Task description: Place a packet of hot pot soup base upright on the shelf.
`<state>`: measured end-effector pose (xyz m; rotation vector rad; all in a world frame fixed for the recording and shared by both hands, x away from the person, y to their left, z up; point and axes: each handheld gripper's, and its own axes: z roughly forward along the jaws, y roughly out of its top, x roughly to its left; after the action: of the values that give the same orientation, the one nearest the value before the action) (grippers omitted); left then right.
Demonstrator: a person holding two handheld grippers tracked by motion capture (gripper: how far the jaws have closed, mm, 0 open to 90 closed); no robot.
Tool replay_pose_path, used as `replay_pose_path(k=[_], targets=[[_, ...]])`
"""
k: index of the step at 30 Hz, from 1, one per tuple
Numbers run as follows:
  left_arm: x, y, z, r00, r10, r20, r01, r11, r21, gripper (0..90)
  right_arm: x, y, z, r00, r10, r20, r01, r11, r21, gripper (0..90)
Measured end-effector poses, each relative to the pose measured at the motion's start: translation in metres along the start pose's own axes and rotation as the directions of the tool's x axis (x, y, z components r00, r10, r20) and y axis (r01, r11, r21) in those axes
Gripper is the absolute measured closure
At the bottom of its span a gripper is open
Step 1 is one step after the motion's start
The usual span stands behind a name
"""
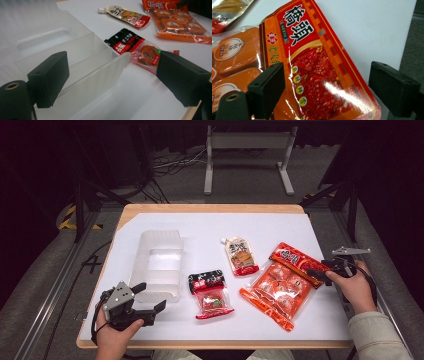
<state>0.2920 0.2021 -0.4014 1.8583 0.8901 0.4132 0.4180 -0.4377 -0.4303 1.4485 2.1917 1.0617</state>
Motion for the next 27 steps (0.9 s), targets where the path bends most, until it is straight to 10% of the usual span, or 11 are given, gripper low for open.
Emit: replay_pose_path(k=[13, 18, 27], targets=[[-0.001, 0.0, 0.001, 1.0, -0.003, 0.001, 0.003, 1.0, 0.006, 12.3, 0.02, 0.006, -0.023, 0.9955, -0.055, -0.077, 0.054, 0.998, -0.024, 58.5], [-0.001, 0.0, 0.002, 1.0, 0.0, 0.002, 0.0, 1.0, 0.01, 12.3, 0.015, 0.001, -0.019, 0.9743, -0.064, -0.216, 0.057, 0.998, -0.038, 64.7], [-0.001, 0.0, 0.003, 1.0, -0.007, -0.001, 0.007, 1.0, 0.007, 12.4, 0.013, -0.004, -0.003, 0.9822, -0.1, -0.159, 0.102, 0.995, 0.007, 84.7]])
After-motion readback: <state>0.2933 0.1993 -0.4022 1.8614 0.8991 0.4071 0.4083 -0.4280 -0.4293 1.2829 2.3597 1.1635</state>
